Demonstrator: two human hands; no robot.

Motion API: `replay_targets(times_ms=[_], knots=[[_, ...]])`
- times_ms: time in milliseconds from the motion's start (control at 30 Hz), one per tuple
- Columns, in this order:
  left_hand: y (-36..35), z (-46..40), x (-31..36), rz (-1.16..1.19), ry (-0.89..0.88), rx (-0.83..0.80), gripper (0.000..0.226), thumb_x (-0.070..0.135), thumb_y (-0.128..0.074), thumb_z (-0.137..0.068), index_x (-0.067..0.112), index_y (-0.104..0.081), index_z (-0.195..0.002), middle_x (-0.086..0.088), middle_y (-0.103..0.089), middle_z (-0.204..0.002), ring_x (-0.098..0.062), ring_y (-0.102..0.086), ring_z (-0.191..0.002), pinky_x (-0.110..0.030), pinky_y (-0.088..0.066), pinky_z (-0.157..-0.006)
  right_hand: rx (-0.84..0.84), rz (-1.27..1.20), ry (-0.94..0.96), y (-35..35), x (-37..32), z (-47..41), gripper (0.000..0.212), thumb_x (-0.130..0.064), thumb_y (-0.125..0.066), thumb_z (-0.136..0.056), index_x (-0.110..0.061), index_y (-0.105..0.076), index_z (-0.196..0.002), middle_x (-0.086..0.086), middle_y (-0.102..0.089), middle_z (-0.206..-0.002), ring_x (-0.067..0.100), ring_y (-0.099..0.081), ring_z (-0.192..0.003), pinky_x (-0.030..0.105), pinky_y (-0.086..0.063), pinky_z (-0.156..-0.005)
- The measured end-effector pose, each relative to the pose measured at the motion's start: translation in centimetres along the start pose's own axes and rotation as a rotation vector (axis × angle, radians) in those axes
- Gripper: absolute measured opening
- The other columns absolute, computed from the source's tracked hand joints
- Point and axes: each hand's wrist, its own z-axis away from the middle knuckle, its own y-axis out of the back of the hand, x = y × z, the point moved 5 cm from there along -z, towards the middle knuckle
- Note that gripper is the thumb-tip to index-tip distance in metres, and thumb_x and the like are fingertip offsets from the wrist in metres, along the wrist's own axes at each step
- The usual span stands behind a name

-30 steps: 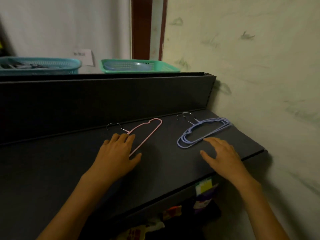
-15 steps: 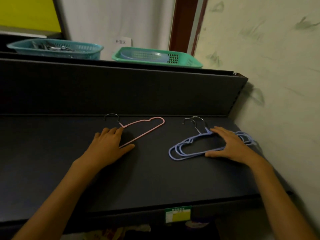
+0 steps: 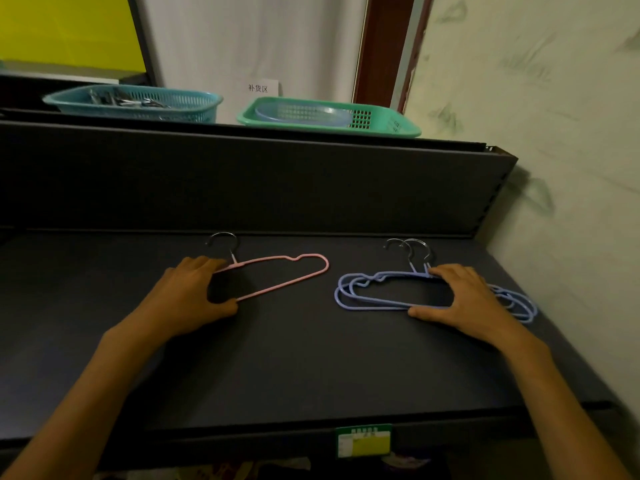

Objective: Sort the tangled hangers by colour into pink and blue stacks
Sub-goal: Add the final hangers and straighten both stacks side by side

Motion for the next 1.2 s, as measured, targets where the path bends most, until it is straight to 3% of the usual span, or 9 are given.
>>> replay_targets(times_ms=[100, 300, 467, 633, 900, 1100, 1200], knots=[[-0.4, 0.2, 0.5, -0.014, -0.047, 0.032, 0.081, 0.061, -0.058, -0.078, 0.025, -0.027, -0.143, -0.001, -0.034, -0.146, -0.019, -0.032, -0.131, -0.04, -0.028, -0.109, 0.0, -0.086, -0.011, 0.4, 0.7, 0.4, 0.1, -0.073, -0.065, -0.052, -0.022, -0.044, -0.136, -0.003, -0.037, -0.137, 0.014, -0.035, -0.126, 0.033, -0.032, -0.105], [-0.4, 0.1, 1.4, 0.009, -0.084, 0.041, 0.076, 0.057, -0.054, -0.082, 0.023, -0.027, -0.144, -0.002, -0.034, -0.147, -0.019, -0.031, -0.132, -0.039, -0.028, -0.11, 0.025, -0.045, -0.024, 0.6, 0.7, 0.2, 0.1, -0.074, -0.065, -0.049, -0.02, -0.048, -0.131, -0.002, -0.041, -0.131, 0.016, -0.038, -0.121, 0.034, -0.036, -0.103], [-0.1, 0.3, 1.0, 0.106, -0.071, 0.101, 0.082, 0.056, -0.066, -0.074, 0.023, -0.033, -0.141, -0.002, -0.042, -0.14, -0.019, -0.037, -0.127, -0.04, -0.035, -0.105, 0.043, -0.068, -0.026, 0.8, 0.0, 0.2, 0.097, -0.075, -0.067, -0.043, -0.02, -0.053, -0.121, -0.003, -0.045, -0.121, 0.012, -0.041, -0.11, 0.032, -0.039, -0.097], [0.7, 1.1, 0.9, 0.154, -0.089, 0.202, 0.089, 0.052, -0.074, -0.068, 0.024, -0.032, -0.141, -0.004, -0.043, -0.138, -0.02, -0.041, -0.124, -0.039, -0.034, -0.103, 0.084, -0.11, -0.06, 0.6, -0.4, 0.8, 0.094, -0.065, -0.078, -0.048, -0.024, -0.044, -0.126, 0.0, -0.045, -0.129, 0.017, -0.044, -0.116, 0.036, -0.041, -0.099], [2.2, 4.5, 0.3, 0.06, -0.088, 0.408, 0.087, 0.046, -0.078, -0.066, 0.019, -0.037, -0.139, -0.008, -0.044, -0.138, -0.024, -0.04, -0.126, -0.039, -0.03, -0.104, 0.334, -0.038, 0.126, 2.2, -3.3, 3.2, 0.085, -0.058, -0.078, -0.056, -0.024, -0.048, -0.128, 0.001, -0.05, -0.126, 0.019, -0.044, -0.116, 0.034, -0.034, -0.099], [2.9, 8.0, -1.9, 0.014, -0.049, 0.486, 0.084, 0.044, -0.079, -0.065, 0.015, -0.043, -0.135, -0.011, -0.048, -0.135, -0.027, -0.044, -0.123, -0.041, -0.032, -0.102, 0.325, -0.08, 0.201, 0.9, -7.5, 3.1, 0.086, -0.065, -0.07, -0.054, -0.024, -0.05, -0.127, 0.002, -0.053, -0.125, 0.021, -0.047, -0.115, 0.037, -0.036, -0.099], [3.6, 9.9, -4.2, -0.009, -0.018, 0.505, 0.083, 0.042, -0.081, -0.064, 0.013, -0.046, -0.134, -0.013, -0.05, -0.132, -0.03, -0.047, -0.12, -0.043, -0.035, -0.099, 0.322, -0.111, 0.266, 0.3, -11.3, 3.0, 0.084, -0.059, -0.075, -0.056, -0.023, -0.049, -0.128, 0.002, -0.051, -0.127, 0.021, -0.045, -0.118, 0.034, -0.034, -0.099]])
